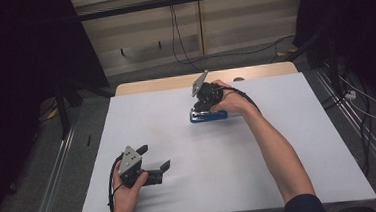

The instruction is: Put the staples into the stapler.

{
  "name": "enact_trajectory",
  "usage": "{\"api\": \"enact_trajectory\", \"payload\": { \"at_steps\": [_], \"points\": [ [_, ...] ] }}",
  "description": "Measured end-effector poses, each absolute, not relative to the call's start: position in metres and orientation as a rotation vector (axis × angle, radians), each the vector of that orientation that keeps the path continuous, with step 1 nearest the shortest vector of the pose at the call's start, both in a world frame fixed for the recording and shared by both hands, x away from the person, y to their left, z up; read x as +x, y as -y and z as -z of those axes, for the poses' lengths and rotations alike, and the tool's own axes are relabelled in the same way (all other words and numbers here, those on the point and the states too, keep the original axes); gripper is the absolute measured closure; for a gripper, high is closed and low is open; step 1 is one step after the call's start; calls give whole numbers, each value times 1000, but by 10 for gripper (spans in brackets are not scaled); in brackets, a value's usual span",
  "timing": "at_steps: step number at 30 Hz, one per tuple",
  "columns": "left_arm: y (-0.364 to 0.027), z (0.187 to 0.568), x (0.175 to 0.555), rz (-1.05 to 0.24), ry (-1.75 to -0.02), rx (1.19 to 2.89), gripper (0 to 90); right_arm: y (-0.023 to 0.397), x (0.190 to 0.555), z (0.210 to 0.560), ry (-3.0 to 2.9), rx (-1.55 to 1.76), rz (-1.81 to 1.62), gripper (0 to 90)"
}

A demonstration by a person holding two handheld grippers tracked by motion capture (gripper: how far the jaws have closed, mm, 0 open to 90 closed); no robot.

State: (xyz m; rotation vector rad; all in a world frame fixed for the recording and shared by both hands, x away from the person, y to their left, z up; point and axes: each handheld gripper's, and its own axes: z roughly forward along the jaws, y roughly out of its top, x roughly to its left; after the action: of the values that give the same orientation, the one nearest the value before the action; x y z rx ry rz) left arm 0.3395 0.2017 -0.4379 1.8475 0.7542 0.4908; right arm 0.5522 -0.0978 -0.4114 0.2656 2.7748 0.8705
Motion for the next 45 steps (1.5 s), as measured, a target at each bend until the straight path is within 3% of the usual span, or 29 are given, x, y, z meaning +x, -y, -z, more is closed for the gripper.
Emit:
{"api": "enact_trajectory", "payload": {
  "at_steps": [45],
  "points": [
    [-202, 438, 339, -498, -748, 1852, 35, 94, 559, 411, -2824, 272, -853, 747]
  ]
}}
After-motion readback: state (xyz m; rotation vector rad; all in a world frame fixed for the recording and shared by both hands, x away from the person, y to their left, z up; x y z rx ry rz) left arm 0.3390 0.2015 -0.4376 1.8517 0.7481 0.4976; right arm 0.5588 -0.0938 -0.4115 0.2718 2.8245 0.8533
